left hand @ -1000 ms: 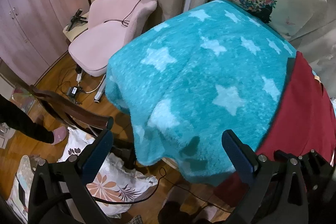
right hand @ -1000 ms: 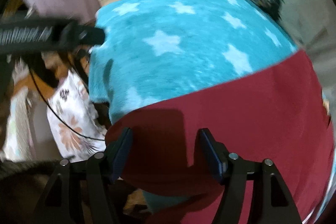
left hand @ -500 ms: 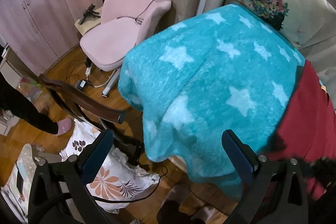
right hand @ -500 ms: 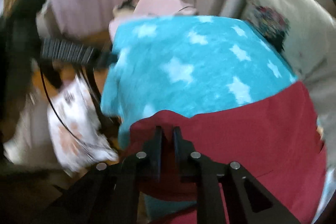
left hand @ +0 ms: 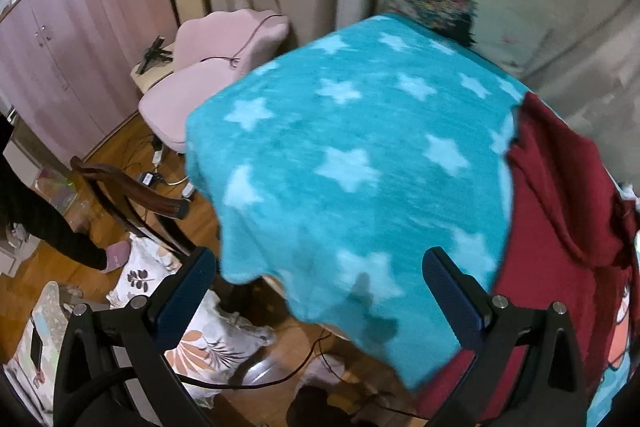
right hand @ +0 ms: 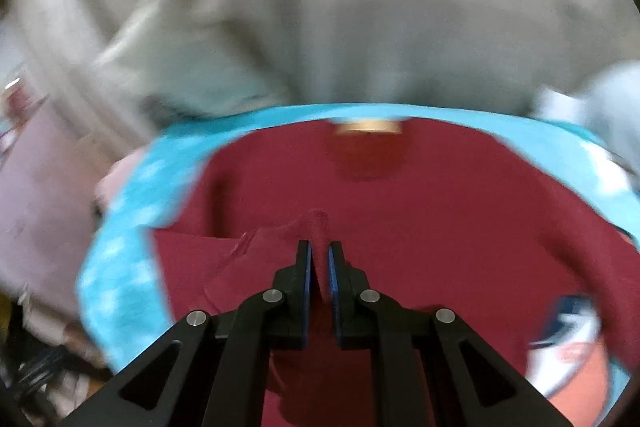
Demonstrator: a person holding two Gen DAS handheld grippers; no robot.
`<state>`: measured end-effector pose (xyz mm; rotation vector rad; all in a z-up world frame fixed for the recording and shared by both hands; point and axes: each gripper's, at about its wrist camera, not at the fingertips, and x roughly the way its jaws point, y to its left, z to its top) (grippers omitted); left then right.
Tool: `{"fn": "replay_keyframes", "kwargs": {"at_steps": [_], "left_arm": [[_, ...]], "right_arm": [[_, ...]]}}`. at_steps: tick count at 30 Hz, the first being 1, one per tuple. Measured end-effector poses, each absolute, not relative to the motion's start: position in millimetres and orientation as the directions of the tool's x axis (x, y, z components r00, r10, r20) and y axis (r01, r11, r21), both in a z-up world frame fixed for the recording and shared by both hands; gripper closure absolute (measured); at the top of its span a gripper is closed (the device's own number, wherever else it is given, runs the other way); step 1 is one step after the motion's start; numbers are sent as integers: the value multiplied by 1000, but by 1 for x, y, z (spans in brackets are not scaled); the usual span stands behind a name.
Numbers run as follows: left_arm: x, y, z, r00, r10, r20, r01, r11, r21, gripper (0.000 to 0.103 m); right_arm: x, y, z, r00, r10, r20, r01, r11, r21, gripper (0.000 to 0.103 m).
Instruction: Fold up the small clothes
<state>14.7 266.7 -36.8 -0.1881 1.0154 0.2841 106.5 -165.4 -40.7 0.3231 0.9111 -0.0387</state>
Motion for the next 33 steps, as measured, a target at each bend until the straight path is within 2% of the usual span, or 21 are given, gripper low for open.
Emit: {"fn": "replay_keyframes", "kwargs": {"at_steps": [3,5,6,8,9,12,14,17,24,26,29,33], "left_arm": [[13,244,-33,501,137,-855,-302,953,-24,0],[13,226,-29,510,142,-848,-287,958,-12,0],[13,218,-28,514,145,-845,-279,960,-6,0],[14,198,-27,516,141,-845,-262,965,0,0],[13,192,-28,517,138,-845,-258,966,0,0],[13,167,-30,516,126,-847,-234,972,3,0],[12,149,-31,514,114,-850,-211,977,3,0],[9,133,-31,514,108,-851,-197,980,5,0],[-6,124,-30,509,152,-847,-224,974,40,0],[-5,126,-31,505,164,-847,-230,972,51,0],[6,131,-36,495,148,-856,-231,972,35,0],[25,128,-42,504,96,-858,-183,983,2,0]], "right_arm": [[100,-224,-73,527,50,-849,329,909,257,89],[86,-256,-82,526,79,-847,378,870,316,89],[80,-263,-82,533,88,-841,380,864,332,85],[72,-277,-82,545,101,-832,367,864,345,60],[70,-281,-80,554,107,-826,351,869,349,58],[69,-283,-75,570,143,-809,284,890,358,58],[71,-281,-78,565,190,-803,235,896,377,52],[75,-277,-80,562,235,-793,214,885,414,50],[59,-321,-60,624,29,-781,397,849,349,50],[58,-327,-51,644,11,-765,396,851,345,50],[73,-313,-41,644,89,-760,325,867,377,48],[118,-256,-36,574,252,-779,141,907,397,44]]}}
